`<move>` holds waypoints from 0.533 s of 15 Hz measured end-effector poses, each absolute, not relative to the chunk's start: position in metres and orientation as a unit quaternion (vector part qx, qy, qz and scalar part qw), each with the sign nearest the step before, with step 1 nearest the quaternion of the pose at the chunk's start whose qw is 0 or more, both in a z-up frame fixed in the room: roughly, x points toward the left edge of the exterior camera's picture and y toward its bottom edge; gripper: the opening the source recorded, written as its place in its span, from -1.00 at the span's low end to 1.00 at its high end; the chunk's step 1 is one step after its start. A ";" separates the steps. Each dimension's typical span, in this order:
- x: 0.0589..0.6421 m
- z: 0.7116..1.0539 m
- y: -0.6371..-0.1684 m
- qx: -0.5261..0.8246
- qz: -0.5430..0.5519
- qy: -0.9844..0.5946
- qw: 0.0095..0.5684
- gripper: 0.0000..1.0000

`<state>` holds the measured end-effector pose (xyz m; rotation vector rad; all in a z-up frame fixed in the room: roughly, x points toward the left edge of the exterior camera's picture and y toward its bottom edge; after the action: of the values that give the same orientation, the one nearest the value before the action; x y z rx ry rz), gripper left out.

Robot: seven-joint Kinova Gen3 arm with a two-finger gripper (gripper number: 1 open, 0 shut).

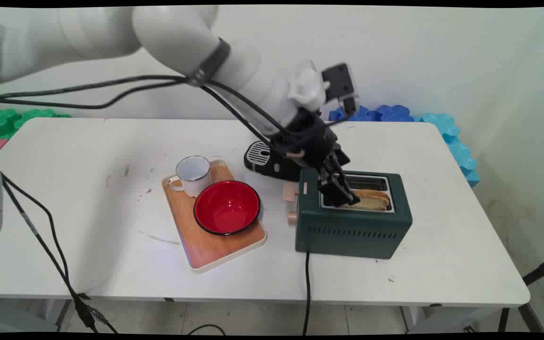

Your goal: Press the toaster switch

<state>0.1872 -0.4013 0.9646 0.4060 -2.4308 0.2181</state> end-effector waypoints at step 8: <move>0.278 1.007 -0.380 0.163 0.073 -0.908 0.379 1.00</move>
<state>0.2776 -0.3804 1.0071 0.4174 -2.3197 0.1869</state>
